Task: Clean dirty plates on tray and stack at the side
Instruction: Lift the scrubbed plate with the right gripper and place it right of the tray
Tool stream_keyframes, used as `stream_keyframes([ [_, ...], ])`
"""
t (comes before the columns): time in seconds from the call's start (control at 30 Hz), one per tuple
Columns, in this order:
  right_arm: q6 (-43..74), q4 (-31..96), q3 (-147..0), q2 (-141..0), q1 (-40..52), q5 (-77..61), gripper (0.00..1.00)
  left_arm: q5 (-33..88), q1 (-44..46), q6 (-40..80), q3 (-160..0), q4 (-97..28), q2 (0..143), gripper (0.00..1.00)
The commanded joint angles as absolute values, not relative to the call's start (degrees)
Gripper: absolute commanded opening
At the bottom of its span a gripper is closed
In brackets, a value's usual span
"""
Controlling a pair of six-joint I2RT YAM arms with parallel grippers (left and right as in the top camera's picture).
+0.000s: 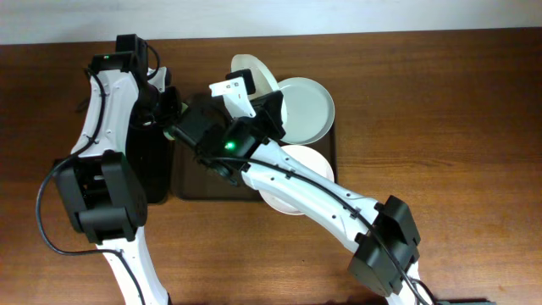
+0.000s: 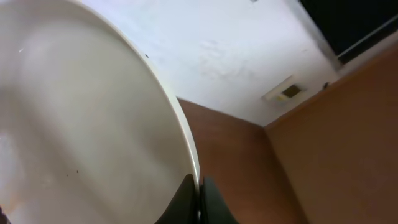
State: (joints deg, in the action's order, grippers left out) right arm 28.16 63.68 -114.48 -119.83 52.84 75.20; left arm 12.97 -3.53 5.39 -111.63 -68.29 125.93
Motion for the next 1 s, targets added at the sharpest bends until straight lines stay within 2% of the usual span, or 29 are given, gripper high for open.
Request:
stream_keyframes([
  [0.0,29.5,63.6,-114.8,-117.6,53.0,83.8,0.04,12.1,-3.5,5.7,-112.7,-68.2,125.8,0.01],
  [0.23,29.5,61.5,-114.8,-117.6,53.0,86.2,0.04,12.1,-3.5,5.7,-112.7,-68.2,125.8,0.01],
  [0.37,29.4,61.6,-114.8,-117.6,49.1,60.1,0.04,11.9,-3.5,5.7,-112.7,-68.2,125.8,0.01],
  [0.43,29.2,62.2,-114.8,-116.6,42.2,40.5,0.04,11.4,-3.4,5.7,-112.7,-68.2,125.8,0.01],
  [0.5,24.1,63.2,-114.8,-114.3,31.7,18.4,0.04,11.0,-3.4,5.7,-112.7,-68.2,125.8,0.01],
  [0.53,23.9,64.9,-114.8,-114.1,27.7,12.4,0.04,11.0,-3.4,5.7,-112.7,-68.2,125.8,0.01],
  [0.6,21.0,68.8,-114.6,-114.1,12.5,-1.7,0.04,9.8,-2.5,5.7,-112.7,-68.2,125.8,0.01],
  [0.67,19.9,68.8,-114.5,-114.2,0.8,-7.4,0.04,8.0,-1.2,5.7,-112.7,-68.1,125.8,0.01],
  [0.77,20.2,67.2,-110.3,-114.3,-12.0,-7.5,0.04,6.0,-0.1,5.7,-112.7,-67.9,125.8,0.01],
  [0.9,22.1,58.1,-93.3,-114.3,-21.3,-8.4,0.04,6.0,-0.1,5.7,-112.7,-67.2,125.8,0.01],
  [0.97,22.1,54.2,-86.2,-114.3,-21.9,-8.8,0.04,6.0,-0.1,5.8,-112.7,-66.5,125.8,0.01],
])
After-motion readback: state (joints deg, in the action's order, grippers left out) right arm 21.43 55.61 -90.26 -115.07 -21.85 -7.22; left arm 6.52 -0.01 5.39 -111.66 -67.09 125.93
